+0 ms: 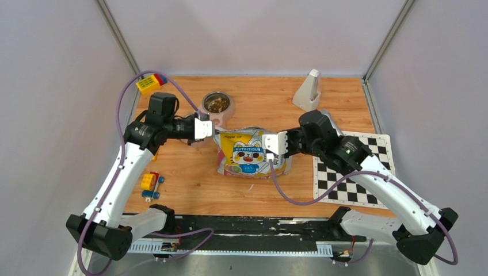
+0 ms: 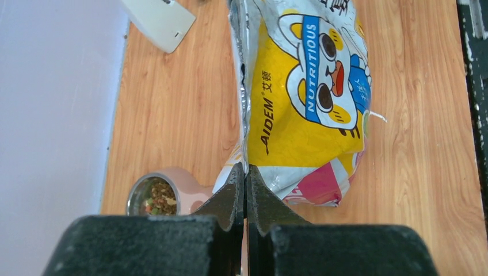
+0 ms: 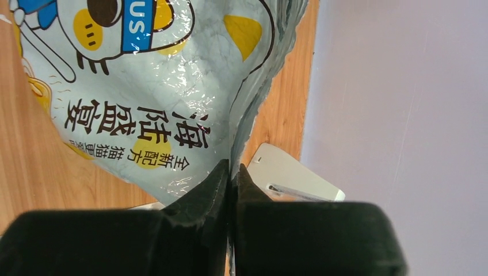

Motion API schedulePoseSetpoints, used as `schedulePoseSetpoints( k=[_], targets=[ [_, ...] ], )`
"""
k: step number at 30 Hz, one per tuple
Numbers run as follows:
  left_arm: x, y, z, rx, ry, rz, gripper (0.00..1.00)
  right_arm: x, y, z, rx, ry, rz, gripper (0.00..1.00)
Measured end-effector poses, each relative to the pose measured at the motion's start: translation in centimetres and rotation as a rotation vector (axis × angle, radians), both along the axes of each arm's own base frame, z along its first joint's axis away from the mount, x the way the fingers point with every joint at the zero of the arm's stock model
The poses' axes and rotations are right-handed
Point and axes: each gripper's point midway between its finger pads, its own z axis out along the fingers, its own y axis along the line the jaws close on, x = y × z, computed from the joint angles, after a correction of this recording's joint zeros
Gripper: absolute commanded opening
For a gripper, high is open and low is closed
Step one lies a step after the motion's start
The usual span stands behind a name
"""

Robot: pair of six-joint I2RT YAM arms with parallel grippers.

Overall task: Serve the pet food
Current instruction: Close the pet food bag at the center of the board.

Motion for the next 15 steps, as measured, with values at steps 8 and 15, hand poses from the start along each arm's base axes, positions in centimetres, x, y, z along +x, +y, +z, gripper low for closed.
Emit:
schedulePoseSetpoints(
  k=[8,15],
  targets=[
    [-1.0,0.5,-0.9,0.08,-0.125,-0.104,0.0,-0.6,-0.6,0.4,0.021,-0.004,0.002,0.45],
    [-1.3,0.7,-1.7,0.13,-0.199,-0.137,0.0,-0.7,-0.4,-0.3,0.028,0.026,-0.007,0.42]
  ],
)
